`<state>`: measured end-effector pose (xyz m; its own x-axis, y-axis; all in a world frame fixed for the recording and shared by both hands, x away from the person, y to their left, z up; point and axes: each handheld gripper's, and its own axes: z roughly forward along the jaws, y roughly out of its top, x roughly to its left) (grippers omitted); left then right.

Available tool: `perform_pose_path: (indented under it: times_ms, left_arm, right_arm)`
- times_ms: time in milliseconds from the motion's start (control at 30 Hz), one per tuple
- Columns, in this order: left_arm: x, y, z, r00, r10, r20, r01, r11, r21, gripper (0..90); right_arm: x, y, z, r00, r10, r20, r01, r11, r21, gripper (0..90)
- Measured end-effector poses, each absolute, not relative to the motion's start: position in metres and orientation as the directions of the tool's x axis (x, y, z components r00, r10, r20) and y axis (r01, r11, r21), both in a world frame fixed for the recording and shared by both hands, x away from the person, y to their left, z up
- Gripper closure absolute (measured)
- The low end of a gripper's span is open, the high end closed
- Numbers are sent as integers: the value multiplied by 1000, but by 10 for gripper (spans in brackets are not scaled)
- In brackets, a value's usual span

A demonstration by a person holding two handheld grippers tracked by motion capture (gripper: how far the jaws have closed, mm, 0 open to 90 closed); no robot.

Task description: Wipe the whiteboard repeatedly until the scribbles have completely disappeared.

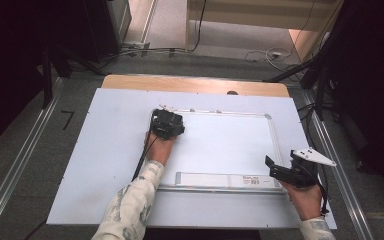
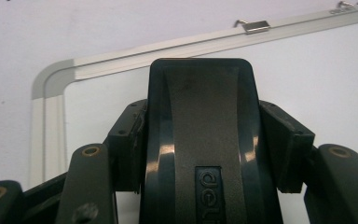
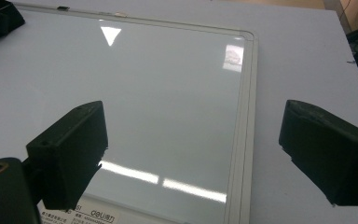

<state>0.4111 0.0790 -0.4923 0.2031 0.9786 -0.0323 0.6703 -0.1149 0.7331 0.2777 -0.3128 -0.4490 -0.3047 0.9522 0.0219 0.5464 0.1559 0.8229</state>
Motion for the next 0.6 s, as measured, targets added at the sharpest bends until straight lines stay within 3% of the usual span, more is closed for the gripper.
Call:
perform_pose_path:
  times_ms: [600]
  left_arm:
    - [433, 100, -491, 129, 991, -27, 682, -69, 728, 416]
  right_arm:
    - [277, -313, -449, -307, 951, 22, 546, 158, 823, 66]
